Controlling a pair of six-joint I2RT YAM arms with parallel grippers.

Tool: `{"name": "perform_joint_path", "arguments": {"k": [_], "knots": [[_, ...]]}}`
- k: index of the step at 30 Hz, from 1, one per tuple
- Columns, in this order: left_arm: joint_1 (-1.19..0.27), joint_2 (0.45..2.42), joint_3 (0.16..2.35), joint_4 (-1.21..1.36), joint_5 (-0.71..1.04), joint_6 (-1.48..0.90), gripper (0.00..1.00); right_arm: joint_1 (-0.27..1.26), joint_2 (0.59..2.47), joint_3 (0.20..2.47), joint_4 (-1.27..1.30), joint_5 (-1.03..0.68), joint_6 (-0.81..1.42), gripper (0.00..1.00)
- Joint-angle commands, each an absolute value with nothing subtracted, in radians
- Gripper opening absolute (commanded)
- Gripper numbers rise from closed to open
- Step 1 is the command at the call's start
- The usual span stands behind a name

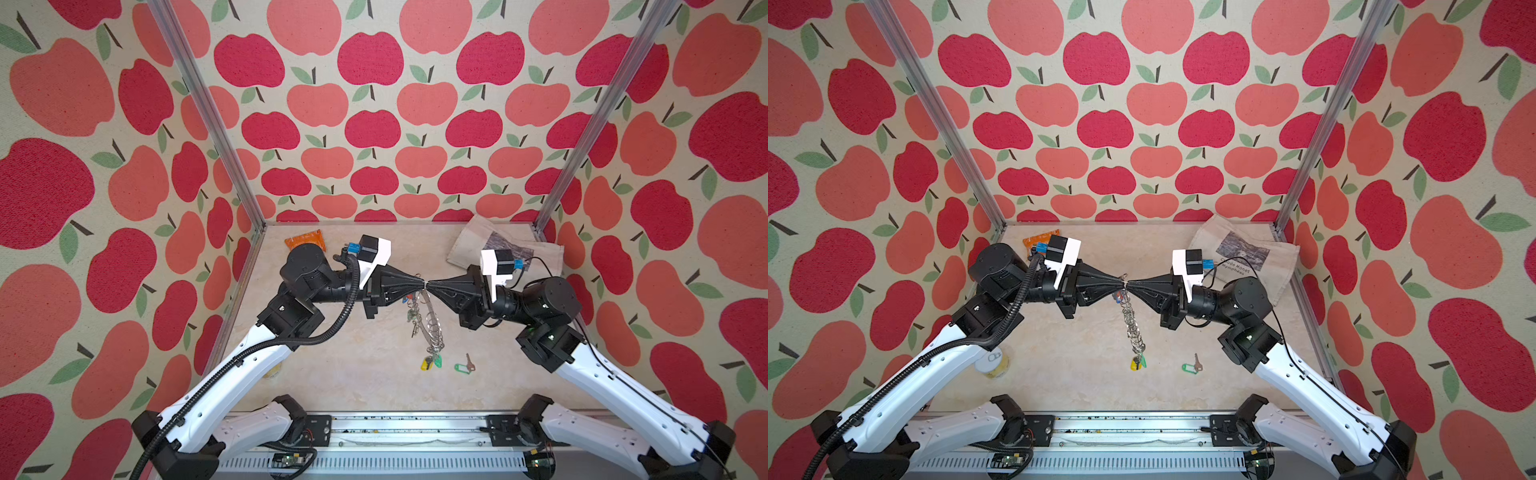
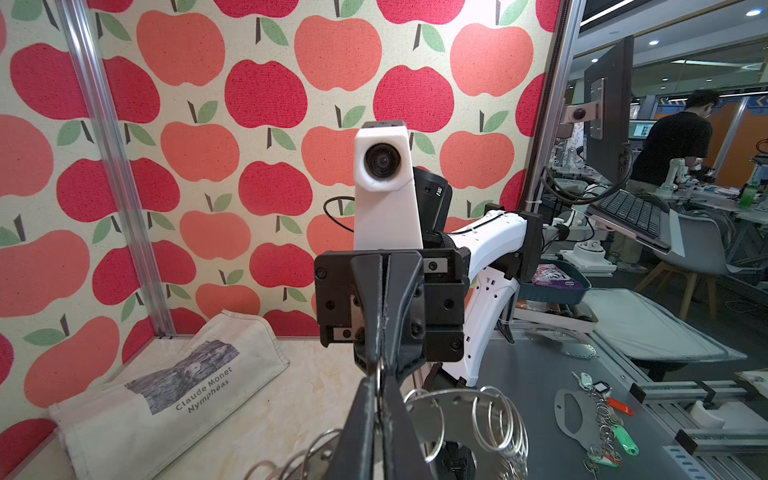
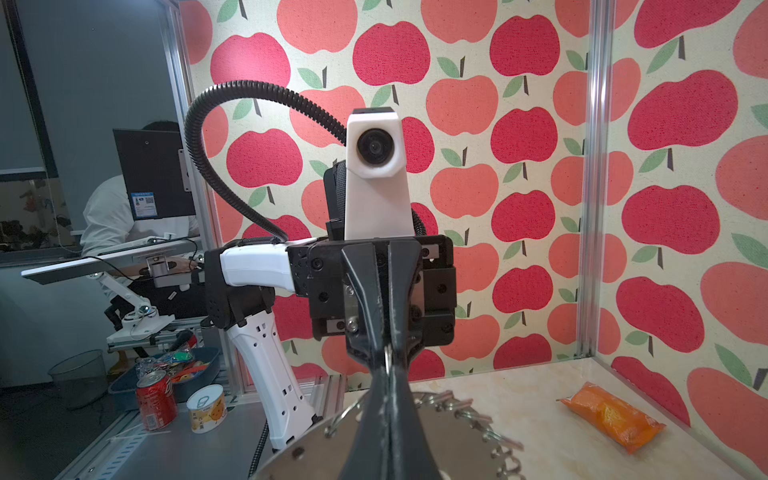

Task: Put the keys on the keyring
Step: 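Keep the plate pinched between both grippers with the keys hanging below, then open the right gripper and draw it back while the left gripper holds the plate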

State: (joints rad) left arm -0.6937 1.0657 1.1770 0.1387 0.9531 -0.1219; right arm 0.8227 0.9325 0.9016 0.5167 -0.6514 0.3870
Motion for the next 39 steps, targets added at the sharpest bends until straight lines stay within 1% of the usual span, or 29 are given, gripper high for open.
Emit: {"name": "perform_joint_path", "arguments": {"k": [1,3,5,7,11,15,20,26,33,37,39], "knots": [[-0.696,1.07,1.173,0.137,0.965,-0.126,0.07,0.831,0.929,0.929,0.581,-0.641,0.377,0.0],[-0.697,1.069,1.171,0.136,0.967,-0.126,0.08,0.83,0.928,0.93,0.581,-0.64,0.377,0.0],[-0.697,1.068,1.169,0.136,0.965,-0.126,0.12,0.83,0.924,0.93,0.58,-0.636,0.373,0.0],[-0.698,1.065,1.167,0.135,0.964,-0.126,0.14,0.83,0.917,0.932,0.573,-0.628,0.365,0.0],[-0.698,1.066,1.168,0.132,0.966,-0.125,0.14,0.83,0.915,0.943,0.558,-0.63,0.356,0.0],[-0.698,1.068,1.167,0.132,0.966,-0.122,0.11,0.83,0.916,0.945,0.56,-0.631,0.357,0.0],[-0.699,1.069,1.165,0.132,0.969,-0.122,0.09,0.83,0.917,0.951,0.557,-0.63,0.353,0.0],[-0.698,1.07,1.163,0.128,0.967,-0.117,0.0,0.83,0.916,0.951,0.563,-0.629,0.354,0.0],[-0.699,1.06,1.152,0.126,0.952,-0.11,0.0,0.828,0.905,0.945,0.56,-0.617,0.356,0.0],[-0.698,1.058,1.186,0.031,0.928,-0.039,0.0,0.828,0.898,0.942,0.501,-0.61,0.343,0.0],[-0.7,1.055,1.221,-0.081,0.9,0.04,0.0,0.829,0.881,0.943,0.43,-0.595,0.321,0.06]]}}
